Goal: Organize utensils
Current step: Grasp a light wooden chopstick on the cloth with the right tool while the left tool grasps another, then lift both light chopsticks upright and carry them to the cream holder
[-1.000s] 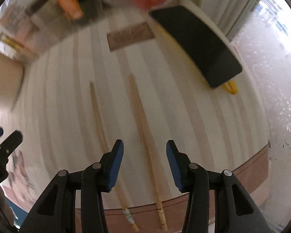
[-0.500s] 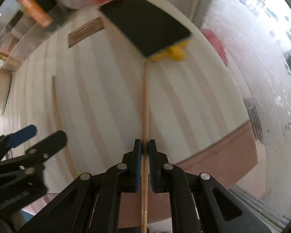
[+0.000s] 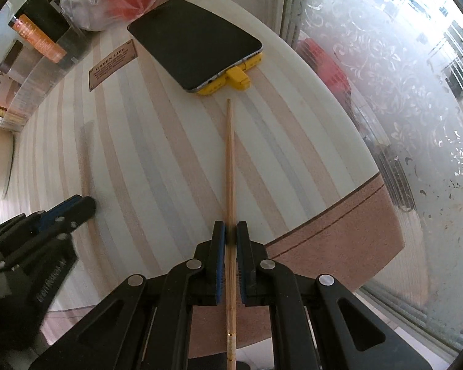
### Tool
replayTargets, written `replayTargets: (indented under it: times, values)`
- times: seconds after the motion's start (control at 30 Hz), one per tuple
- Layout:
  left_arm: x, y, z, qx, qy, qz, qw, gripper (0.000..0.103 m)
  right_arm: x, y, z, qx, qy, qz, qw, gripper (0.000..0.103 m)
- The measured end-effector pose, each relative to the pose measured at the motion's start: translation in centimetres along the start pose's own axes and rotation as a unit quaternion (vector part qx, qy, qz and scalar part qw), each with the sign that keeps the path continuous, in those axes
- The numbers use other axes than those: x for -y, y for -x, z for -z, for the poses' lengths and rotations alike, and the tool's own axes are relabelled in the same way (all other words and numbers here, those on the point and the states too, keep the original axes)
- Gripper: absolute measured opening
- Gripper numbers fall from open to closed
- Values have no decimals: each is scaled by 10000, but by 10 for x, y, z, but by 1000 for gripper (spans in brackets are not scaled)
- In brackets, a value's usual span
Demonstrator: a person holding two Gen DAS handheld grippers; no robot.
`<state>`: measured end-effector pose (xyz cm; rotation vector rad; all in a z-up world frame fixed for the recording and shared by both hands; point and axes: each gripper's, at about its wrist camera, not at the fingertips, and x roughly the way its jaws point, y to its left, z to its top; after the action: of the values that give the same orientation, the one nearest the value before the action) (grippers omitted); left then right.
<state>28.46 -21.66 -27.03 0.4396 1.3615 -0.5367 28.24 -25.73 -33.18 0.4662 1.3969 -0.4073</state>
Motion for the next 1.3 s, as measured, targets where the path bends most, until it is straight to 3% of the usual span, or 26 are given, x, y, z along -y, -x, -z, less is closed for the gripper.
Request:
replayTargets:
  times: [0.13,0.37,0.67,0.83,0.93,1.1,1.3]
  values:
    - [-36,4,10,4,108,-148,9998,4,-13,6,7,1,6,-237,9997,7]
    - [-134,19,55,-48,698,-436,9966,4,-78,13,13,-25,488,-765,9959,7]
    - [-265,40,129,-187,2136,-550,9752,4,-218,7,44,-476,1590,-1406,9761,7]
    - [-302,43,147,-159,2629,-299,9642,4,-290,-2,63,-659,2257,-1252,9639,7]
    - [-330,56,162,-170,2613,-240,9648,4,-316,-10,69,-788,2567,-984,9582,7]
    - [-340,52,156,-180,2430,-272,9695,5,-342,-17,75,-912,2851,-588,9523,7]
    - [-320,45,145,-152,2362,-321,9711,6,-362,-18,77,-981,2978,-317,9491,8]
